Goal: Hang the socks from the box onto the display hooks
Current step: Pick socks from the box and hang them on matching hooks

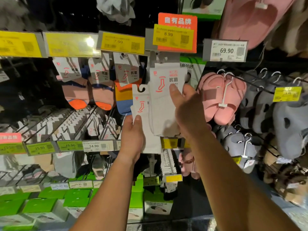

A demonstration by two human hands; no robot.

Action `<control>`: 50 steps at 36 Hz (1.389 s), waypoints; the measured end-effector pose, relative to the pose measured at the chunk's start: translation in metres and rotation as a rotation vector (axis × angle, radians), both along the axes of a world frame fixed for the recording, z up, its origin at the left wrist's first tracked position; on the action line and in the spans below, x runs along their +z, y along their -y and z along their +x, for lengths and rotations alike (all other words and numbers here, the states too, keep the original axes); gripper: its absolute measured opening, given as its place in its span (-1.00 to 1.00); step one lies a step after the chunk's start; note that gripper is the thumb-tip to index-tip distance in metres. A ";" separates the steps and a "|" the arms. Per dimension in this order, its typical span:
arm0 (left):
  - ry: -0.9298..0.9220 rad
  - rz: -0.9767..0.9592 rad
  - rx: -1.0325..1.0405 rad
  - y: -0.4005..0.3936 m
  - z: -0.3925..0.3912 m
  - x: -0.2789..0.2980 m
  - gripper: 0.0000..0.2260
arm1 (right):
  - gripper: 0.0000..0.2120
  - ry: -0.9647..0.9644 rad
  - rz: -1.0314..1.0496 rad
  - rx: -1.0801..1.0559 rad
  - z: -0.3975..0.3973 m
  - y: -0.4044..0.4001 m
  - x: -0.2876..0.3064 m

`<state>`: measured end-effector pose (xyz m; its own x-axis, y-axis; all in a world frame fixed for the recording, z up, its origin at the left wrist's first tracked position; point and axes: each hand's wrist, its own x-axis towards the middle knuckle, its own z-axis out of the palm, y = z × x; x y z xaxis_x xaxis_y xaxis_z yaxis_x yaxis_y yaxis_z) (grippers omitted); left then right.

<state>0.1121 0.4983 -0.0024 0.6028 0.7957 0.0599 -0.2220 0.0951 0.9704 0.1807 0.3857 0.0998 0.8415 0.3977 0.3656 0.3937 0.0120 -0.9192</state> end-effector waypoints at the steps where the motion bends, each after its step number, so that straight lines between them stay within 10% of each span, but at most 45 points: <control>1: -0.001 0.000 0.009 0.000 -0.001 0.002 -0.84 | -0.86 0.000 -0.004 0.001 -0.001 0.001 0.000; 15: 0.001 0.001 0.038 0.004 -0.003 0.007 -0.82 | -0.56 -0.121 0.151 0.047 0.025 -0.012 0.000; 21: -0.009 -0.012 0.040 -0.002 -0.006 0.002 -0.84 | -0.72 -0.239 0.056 -0.058 0.059 -0.043 -0.003; 26: -0.011 0.000 0.075 0.001 -0.011 0.003 -0.84 | -0.46 0.237 -0.739 -0.170 0.070 -0.060 0.007; 31: -0.040 0.018 0.065 -0.007 -0.016 -0.006 -0.82 | -0.37 0.097 -0.818 -0.203 0.078 -0.077 0.016; 50: 0.127 0.219 0.259 0.009 -0.011 -0.003 -0.81 | -0.62 -0.150 -0.265 0.142 -0.026 -0.039 -0.070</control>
